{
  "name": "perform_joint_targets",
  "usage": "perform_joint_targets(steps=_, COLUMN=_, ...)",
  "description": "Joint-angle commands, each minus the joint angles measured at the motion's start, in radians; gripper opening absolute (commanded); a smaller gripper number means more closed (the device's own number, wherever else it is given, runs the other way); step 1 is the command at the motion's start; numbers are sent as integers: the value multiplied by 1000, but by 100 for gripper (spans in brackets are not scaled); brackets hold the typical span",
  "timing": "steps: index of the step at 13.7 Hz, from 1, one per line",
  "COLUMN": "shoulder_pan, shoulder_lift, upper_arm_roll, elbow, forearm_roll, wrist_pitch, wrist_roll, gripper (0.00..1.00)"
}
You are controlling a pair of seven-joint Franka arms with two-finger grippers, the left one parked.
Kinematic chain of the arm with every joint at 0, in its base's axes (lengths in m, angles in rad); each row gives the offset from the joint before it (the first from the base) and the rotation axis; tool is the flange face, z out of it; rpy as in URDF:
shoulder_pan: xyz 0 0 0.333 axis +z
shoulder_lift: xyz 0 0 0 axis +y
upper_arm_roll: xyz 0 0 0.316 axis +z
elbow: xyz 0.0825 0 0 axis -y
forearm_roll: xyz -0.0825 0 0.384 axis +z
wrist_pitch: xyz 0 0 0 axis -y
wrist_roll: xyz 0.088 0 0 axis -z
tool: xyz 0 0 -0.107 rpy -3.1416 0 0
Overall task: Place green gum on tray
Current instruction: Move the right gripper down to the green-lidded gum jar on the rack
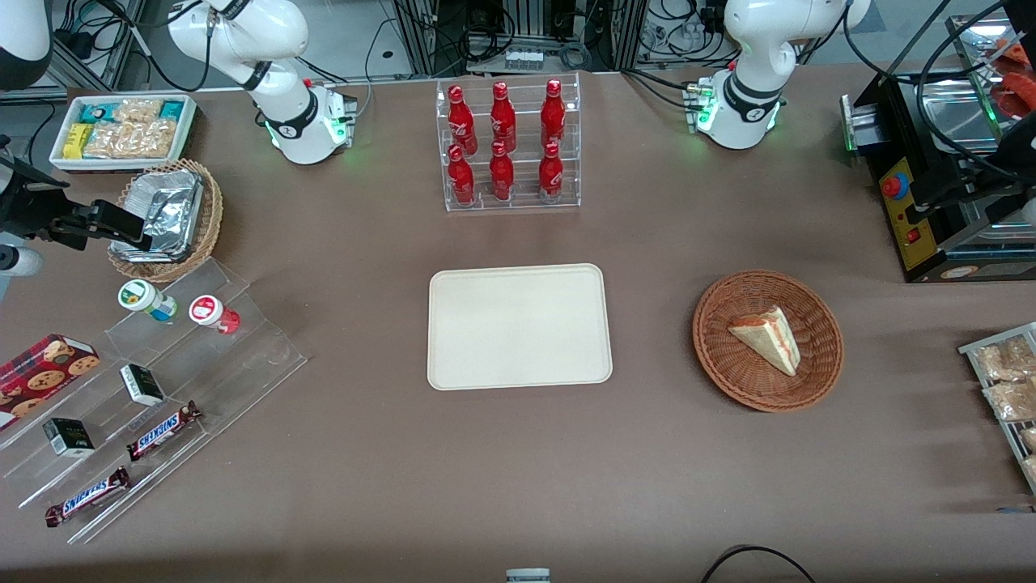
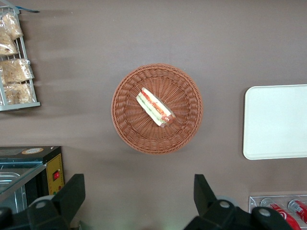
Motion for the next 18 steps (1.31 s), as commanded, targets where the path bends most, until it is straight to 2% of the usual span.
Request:
perform_joint_targets(steps=1, shoulder_pan=1, shoulder_lift=12, upper_arm_roll=-4, elbow=27, forearm_roll=-2, wrist_pitch=-16, wrist_roll=10, gripper=100)
perform_joint_targets(steps=6, shoulder_pan=-14, shoulder_lift=-6, upper_arm_roll=-10, elbow=-83, forearm_roll=-5, wrist_pitch=29, wrist_roll=-58, gripper=100)
perform_joint_targets(steps=9, shoulder_pan=-95, shoulder_lift=-32, upper_arm_roll=-11, elbow=-210, forearm_roll=-8, wrist_pitch=178, wrist_roll=-323, gripper=100)
perform_joint_targets(steps=13, shoulder_pan=-137, shoulder_lift=-65, upper_arm_roll=-11, elbow=-331, forearm_roll=-38, wrist_pitch=322, wrist_roll=-464, gripper=100)
perform_joint_targets(steps=18, shoulder_pan=-218, shoulder_lift=-95, upper_arm_roll=-14, elbow=-511, forearm_roll=-34, wrist_pitch=551, wrist_roll=-725, gripper=100)
